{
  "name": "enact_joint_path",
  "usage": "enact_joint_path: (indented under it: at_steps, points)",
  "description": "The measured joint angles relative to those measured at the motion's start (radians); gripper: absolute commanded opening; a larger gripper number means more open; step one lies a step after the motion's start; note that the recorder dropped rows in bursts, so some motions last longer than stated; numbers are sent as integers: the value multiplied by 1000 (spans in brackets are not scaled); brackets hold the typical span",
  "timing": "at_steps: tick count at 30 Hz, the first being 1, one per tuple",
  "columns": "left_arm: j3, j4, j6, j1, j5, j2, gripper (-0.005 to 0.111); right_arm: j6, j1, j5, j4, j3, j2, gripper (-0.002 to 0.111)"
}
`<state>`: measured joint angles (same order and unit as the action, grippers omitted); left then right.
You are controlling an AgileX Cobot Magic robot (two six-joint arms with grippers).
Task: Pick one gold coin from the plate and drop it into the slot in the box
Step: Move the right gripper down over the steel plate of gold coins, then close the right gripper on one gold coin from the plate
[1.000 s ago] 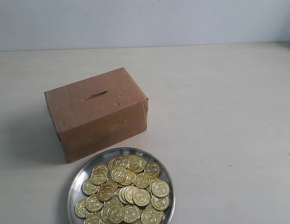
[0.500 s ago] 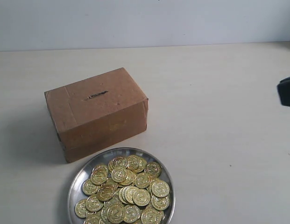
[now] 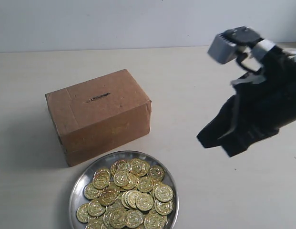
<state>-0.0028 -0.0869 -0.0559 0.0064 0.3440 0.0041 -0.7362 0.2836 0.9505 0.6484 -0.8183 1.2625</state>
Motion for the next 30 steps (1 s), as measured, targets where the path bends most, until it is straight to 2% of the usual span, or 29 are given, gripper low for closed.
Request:
enact_joint_path:
  at_steps: [11, 19, 24, 27, 30]
  points:
    - [0, 0, 0, 0, 0, 0, 0, -61, 298, -137, -66, -39, 213, 0]
    - [0, 0, 0, 0, 0, 0, 0, -65, 410, -212, -185, -77, 355, 1]
    - [0, 0, 0, 0, 0, 0, 0, -65, 429, -218, -201, -114, 458, 16]
    - [0, 0, 0, 0, 0, 0, 0, -65, 429, -222, -232, -147, 506, 36]
    - [0, 0, 0, 0, 0, 0, 0, -69, 429, -227, -303, -195, 535, 43]
